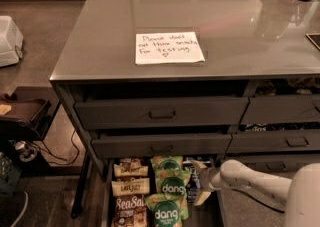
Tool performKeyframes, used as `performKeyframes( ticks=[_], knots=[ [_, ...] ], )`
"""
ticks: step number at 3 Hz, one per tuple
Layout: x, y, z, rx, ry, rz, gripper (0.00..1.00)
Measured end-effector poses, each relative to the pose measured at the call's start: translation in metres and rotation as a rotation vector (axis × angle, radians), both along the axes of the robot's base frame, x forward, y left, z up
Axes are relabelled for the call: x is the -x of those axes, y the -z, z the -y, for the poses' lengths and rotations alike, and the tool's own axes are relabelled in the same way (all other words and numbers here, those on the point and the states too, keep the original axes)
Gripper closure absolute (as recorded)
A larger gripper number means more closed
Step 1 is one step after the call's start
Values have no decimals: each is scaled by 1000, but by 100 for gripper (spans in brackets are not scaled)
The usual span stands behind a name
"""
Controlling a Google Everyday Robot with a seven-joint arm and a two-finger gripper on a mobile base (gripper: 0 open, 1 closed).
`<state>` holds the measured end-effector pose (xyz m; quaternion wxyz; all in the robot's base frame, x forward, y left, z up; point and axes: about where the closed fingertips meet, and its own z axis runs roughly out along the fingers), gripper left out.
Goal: Pick blue chip bag from bottom drawer and place on counter
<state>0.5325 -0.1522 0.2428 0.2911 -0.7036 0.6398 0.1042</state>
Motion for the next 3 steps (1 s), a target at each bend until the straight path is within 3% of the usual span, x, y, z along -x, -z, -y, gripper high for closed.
performKeyframes(
  ticks=[1,2,3],
  knots=[
    [-2,38,9,-14,38,-71,0],
    [-4,68,15,-29,64,-107,0],
    [-8,89,20,-43,74,-90,0]
  ],
)
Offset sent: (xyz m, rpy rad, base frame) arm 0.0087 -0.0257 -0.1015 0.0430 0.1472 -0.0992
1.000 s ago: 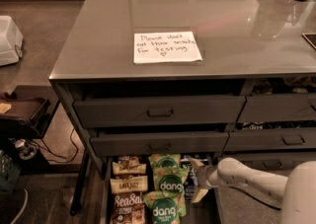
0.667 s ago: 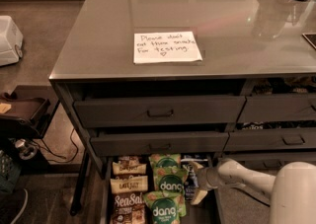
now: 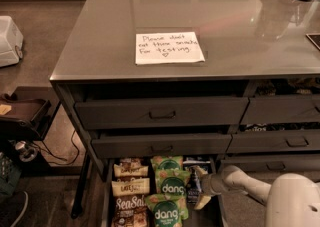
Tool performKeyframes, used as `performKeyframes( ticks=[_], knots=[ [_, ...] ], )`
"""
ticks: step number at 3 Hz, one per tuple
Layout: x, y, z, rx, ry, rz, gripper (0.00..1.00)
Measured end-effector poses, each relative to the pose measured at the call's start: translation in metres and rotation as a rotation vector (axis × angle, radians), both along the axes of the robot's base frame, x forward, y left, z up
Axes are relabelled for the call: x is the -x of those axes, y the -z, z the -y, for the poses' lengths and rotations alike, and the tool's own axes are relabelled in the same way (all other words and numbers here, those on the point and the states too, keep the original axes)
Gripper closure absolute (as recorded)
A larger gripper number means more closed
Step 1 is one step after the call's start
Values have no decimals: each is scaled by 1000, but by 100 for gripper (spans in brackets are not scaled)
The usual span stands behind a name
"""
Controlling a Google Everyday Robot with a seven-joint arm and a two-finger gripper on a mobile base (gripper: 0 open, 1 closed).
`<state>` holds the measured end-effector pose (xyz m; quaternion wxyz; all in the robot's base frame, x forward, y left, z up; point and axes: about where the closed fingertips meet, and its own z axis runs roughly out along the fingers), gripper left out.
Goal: Pick blue chip bag from bottom drawer and place on counter
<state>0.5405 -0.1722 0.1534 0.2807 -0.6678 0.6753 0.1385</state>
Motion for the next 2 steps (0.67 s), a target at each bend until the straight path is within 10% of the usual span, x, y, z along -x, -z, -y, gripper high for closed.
performKeyframes(
  ticks=[2],
  knots=[
    [-18,22,8,-23,-8,103,0]
  ],
)
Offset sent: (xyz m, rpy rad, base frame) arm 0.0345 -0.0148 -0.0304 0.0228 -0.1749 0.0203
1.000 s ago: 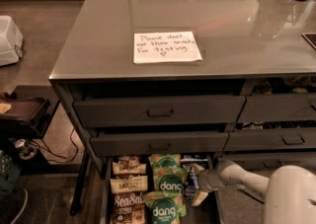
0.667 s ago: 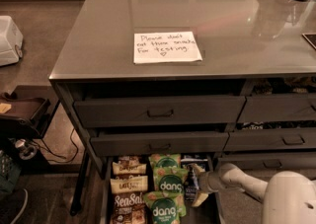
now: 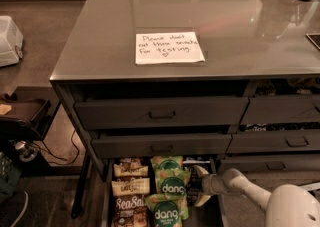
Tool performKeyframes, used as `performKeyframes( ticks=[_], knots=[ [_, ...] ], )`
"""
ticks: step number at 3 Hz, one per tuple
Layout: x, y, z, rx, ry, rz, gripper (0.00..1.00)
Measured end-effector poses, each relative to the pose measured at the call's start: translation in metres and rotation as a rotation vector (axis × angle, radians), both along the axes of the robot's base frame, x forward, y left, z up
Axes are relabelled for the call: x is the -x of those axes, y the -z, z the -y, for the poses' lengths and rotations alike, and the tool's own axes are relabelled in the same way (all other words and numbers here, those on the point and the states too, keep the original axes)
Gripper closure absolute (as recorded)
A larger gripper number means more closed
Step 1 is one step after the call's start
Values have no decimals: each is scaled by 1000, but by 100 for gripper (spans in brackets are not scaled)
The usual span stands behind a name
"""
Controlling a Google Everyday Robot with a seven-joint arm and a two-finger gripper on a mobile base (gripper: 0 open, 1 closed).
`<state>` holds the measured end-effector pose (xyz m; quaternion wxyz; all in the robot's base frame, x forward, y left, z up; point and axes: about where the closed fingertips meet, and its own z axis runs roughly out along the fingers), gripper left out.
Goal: Pick blue chip bag from bottom drawer and place on counter
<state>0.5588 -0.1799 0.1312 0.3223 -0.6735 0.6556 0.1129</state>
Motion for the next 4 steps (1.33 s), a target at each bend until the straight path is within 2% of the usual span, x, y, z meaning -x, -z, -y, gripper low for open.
performKeyframes(
  ticks=[1,2,4],
  knots=[
    [-6,4,-1,22,-27,38,19],
    [-6,2,-4,49,-59,52,43],
    [3,-17,6,109,-78,27,89]
  ],
)
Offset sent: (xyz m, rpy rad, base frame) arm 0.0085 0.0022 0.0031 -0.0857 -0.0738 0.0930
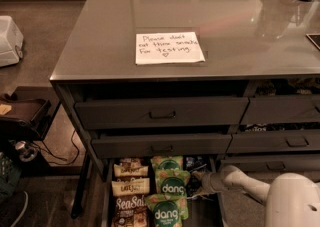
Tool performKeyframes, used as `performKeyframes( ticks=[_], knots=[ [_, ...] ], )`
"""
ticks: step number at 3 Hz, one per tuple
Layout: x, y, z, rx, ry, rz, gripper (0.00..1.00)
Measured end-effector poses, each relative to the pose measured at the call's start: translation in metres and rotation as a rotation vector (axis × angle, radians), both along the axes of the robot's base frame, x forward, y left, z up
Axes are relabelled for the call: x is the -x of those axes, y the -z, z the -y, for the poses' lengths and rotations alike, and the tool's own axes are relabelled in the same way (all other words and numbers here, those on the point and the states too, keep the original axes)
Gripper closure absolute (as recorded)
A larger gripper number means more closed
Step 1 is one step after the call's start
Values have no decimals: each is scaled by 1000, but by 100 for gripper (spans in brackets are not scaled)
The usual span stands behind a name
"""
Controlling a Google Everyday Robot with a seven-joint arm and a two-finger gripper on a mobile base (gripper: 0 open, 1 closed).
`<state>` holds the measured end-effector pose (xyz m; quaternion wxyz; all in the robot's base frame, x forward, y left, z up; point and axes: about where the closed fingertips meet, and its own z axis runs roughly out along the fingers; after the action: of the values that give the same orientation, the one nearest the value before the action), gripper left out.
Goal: Pick blue chip bag from bottom drawer and place on counter
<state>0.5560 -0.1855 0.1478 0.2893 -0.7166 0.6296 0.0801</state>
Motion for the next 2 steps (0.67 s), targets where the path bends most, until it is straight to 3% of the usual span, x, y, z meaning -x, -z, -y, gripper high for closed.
performKeyframes(
  ticks=[1,2],
  knots=[
    [17,-39,25,58,19,-62,100],
    [24,-61,36,80,27,-88,100]
  ],
)
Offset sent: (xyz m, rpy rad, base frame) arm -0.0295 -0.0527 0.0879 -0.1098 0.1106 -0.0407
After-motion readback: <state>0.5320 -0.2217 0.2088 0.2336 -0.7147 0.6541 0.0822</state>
